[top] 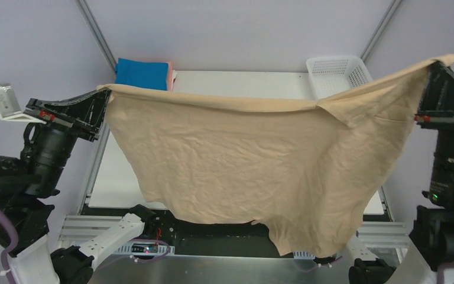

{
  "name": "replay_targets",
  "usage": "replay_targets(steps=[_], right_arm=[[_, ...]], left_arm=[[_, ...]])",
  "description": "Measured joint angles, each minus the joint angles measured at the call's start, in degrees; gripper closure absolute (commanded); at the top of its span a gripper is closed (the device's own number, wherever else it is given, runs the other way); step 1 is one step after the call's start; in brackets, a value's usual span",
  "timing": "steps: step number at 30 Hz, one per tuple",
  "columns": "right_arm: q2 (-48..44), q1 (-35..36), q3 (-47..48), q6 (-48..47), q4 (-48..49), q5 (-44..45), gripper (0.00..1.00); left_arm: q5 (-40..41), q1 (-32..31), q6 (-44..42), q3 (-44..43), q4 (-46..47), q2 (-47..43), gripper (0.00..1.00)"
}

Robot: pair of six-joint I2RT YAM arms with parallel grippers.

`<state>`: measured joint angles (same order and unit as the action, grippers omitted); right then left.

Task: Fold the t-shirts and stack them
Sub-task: Flatten out the tshirt

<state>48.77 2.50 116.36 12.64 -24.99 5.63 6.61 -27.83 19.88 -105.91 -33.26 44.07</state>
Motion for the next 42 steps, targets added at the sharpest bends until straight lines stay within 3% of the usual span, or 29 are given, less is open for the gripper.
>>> replay_targets(steps=[6, 13, 19, 29, 42], right_arm=[[0.26, 0.0, -17.92, -0.9, 5.14, 0.24, 1.0], [2.93, -0.07, -43.93, 0.44, 13.09, 2.71, 1.0], [12.5, -0.04, -59.41, 3.43, 21.94, -1.01, 1.0], [29.53, -0.04, -59.91, 5.84, 32.44, -5.11, 1.0], [48.41, 0.15, -45.13, 6.4, 34.07, -6.78, 1.0]], left_arm=[[7.87, 0.02, 0.07, 6.93, 1.86, 4.39, 1.0], [27.43, 0.24, 3.8, 27.85, 8.11, 17.99, 1.0], [27.45, 6.23, 9.66, 35.23, 9.44, 31.67, 1.0], [19.69, 15.41, 13.68, 34.1, 18.05, 47.15, 1.0], [12.92, 19.26, 13.31, 21.31, 20.9, 64.76, 1.0]])
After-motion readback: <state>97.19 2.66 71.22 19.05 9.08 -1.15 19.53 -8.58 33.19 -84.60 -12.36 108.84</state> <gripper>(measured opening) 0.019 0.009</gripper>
